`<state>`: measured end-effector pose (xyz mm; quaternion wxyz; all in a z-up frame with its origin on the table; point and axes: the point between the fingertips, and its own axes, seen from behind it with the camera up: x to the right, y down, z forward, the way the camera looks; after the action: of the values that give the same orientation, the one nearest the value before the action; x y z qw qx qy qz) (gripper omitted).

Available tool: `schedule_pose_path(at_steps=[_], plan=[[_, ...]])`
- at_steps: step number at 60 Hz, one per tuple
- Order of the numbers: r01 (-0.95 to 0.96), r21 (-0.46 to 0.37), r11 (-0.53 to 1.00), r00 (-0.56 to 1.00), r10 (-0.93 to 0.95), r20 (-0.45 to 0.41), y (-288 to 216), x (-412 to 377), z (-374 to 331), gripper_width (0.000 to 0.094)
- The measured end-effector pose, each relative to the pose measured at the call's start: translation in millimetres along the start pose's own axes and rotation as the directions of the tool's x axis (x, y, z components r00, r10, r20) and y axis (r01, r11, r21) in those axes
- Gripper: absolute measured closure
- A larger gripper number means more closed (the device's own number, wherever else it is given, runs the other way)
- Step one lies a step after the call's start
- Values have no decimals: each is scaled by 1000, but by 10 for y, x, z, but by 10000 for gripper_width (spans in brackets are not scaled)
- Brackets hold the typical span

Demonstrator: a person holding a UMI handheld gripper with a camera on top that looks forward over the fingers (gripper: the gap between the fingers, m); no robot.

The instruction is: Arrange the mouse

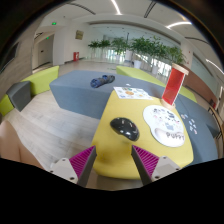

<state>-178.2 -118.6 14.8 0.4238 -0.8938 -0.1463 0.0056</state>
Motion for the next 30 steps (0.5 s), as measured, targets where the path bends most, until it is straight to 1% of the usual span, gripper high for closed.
schedule_pose_path(at_steps=[5,6,7,16,17,24,28,30], plan=[[24,26,999,1000,-24,-17,-106,249,216,172],[34,30,999,999,-33,-26,-140,167,178,173],[40,34,999,999,-40,-20,-154,299,293,173],[54,39,998,998,-53,-32,-290,520,663,171],[52,37,998,998,-51,-25,-301,511,691,163],[7,32,999,1000,-8,18,-404,531,949,181],[-36,33,999,998,34,48,-491,531,1080,230],[-67,29,997,996,65,64,-521,521,1138,270]])
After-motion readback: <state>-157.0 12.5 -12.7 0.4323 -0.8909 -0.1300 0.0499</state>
